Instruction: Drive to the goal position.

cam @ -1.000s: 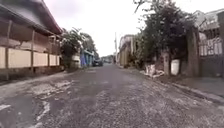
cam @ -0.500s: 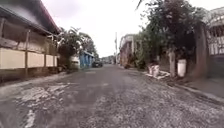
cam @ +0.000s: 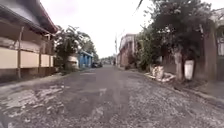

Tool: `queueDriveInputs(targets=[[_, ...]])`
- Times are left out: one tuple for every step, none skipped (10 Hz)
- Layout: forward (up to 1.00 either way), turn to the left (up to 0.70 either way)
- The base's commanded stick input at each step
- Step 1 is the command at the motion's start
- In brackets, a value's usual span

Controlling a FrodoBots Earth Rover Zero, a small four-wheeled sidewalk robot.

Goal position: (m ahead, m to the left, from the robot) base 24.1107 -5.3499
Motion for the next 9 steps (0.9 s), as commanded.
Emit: queueDriveInputs(targets=[[0.7,0.0],[0.7,0.0],[0.7,0.0],[0.7,0.0],[0.7,0.0],[0.7,0.0],[0.7,0.0],[0.7,0.0],[0.7,0.0]])
